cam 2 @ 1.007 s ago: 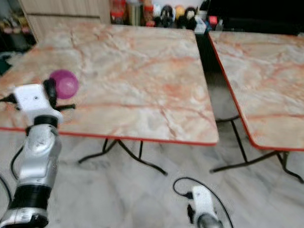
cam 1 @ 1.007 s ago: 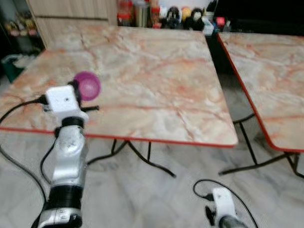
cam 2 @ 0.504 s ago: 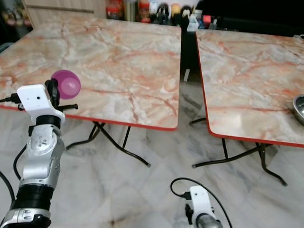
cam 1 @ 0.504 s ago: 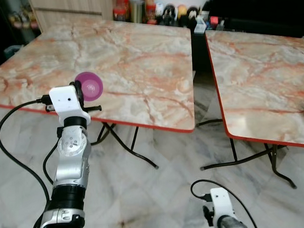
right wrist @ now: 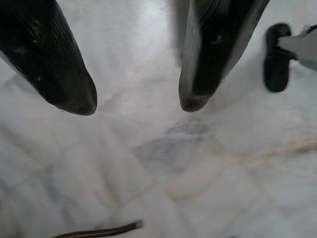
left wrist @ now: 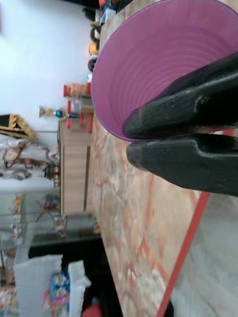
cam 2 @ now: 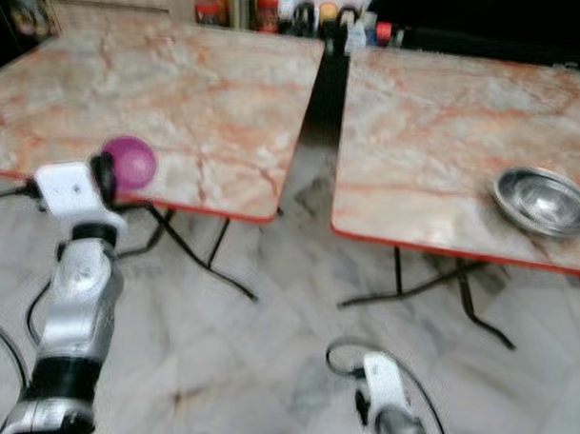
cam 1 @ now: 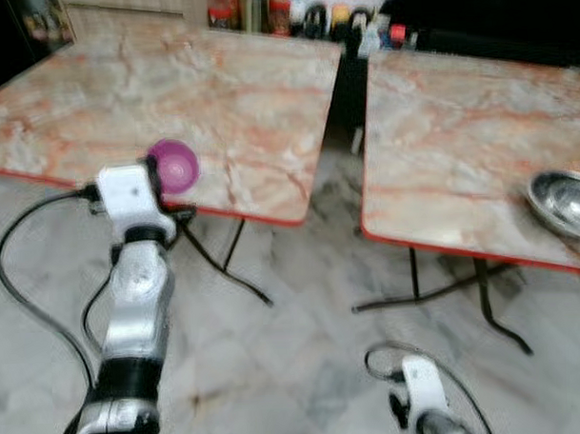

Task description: Setting the table

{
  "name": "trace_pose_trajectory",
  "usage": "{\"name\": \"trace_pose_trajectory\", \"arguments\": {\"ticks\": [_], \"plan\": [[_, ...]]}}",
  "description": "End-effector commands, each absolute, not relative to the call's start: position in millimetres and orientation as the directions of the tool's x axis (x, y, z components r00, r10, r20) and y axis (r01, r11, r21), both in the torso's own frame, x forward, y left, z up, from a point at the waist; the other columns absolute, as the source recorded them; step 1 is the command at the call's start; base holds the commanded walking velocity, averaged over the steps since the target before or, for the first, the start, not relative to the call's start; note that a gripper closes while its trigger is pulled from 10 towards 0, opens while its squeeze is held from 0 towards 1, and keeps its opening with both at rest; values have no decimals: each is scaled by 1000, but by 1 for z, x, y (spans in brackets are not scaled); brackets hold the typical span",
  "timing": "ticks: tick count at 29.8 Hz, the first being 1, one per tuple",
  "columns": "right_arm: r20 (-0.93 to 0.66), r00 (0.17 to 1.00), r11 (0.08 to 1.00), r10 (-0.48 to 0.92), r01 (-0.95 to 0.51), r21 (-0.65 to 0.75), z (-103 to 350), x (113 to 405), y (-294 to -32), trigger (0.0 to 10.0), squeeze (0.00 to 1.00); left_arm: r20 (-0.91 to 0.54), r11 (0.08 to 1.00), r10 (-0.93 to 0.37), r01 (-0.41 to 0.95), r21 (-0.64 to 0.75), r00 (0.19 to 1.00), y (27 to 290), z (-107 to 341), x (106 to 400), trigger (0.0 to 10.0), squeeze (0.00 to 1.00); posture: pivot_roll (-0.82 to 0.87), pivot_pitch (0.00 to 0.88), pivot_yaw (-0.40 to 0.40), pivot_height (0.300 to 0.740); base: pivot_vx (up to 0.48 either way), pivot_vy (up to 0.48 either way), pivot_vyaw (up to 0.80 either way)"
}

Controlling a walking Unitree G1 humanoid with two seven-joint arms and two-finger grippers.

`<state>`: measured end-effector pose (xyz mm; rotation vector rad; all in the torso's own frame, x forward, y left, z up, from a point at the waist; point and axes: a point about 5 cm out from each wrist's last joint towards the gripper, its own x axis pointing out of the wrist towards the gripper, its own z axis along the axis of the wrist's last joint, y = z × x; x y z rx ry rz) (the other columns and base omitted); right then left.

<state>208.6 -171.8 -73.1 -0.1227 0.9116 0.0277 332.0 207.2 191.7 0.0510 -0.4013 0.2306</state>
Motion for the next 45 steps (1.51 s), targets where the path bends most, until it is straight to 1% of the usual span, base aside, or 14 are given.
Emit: {"name": "trace_pose_trajectory", "arguments": {"ticks": [1,4,7,11,14,15,17,22,23,26,27,31,37,45], "plan": [[-793,606,992,-55,-60,-115,-74,206,-182,10000,0,412,977,194,-211,-4,890,202,195,329,10000,0,110,90,-52,715,0,-379,0],[-792,608,991,-56,-61,-117,-73,206,-183,10000,0,400,970,226,-244,-6,888,214,189,320,10000,0,111,87,-53,715,0,-371,0],[-792,609,991,-55,-63,-117,-73,207,-183,10000,0,311,943,312,-332,11,898,239,162,304,10000,0,113,83,-50,715,0,0,0],[-791,609,991,-54,-64,-117,-73,207,-183,10000,0,252,925,360,-378,26,898,253,143,293,10000,0,115,82,-51,715,0,0,0],[-792,608,991,-50,-71,-117,-73,207,-181,10000,0,78,894,434,-440,84,897,276,93,269,10000,0,123,75,-50,715,0,0,0],[-792,608,991,-50,-71,-117,-73,207,-181,10000,0,78,894,434,-440,84,897,276,93,269,10000,0,123,75,-50,715,0,0,0],[-793,607,991,-48,-73,-116,-73,207,-181,10000,0,-77,881,469,-460,110,880,283,52,249,10000,0,120,70,-50,715,0,0,0],[-793,607,991,-49,-72,-116,-74,206,-181,10000,0,-282,889,456,-447,101,844,278,7,226,10000,0,118,70,-52,715,0,0,0],[-793,607,991,-49,-72,-116,-74,206,-181,10000,0,-282,889,456,-447,101,844,278,7,226,10000,0,118,70,-52,715,0,0,0],[-793,608,991,-49,-70,-116,-73,206,-182,10000,0,-510,916,379,-390,90,772,253,-40,199,10000,0,120,77,-57,715,0,0,0],[-793,608,991,-49,-70,-116,-73,206,-182,10000,0,-510,916,379,-390,90,772,253,-40,199,10000,0,120,77,-57,715,0,0,0],[-795,603,993,-58,-49,-110,-74,206,-182,10000,0,-647,934,324,-340,105,691,239,-65,182,10000,0,118,91,-63,715,283,0,0],[-796,603,993,-55,-48,-105,-74,206,-182,10000,0,-719,942,292,-320,102,631,231,-77,168,10000,0,106,94,-59,715,302,0,-304],[-796,602,992,-61,-51,-115,-74,205,-184,10000,0,-734,948,274,-302,98,622,226,-80,167,10000,0,110,98,-64,715,308,0,0]]}}
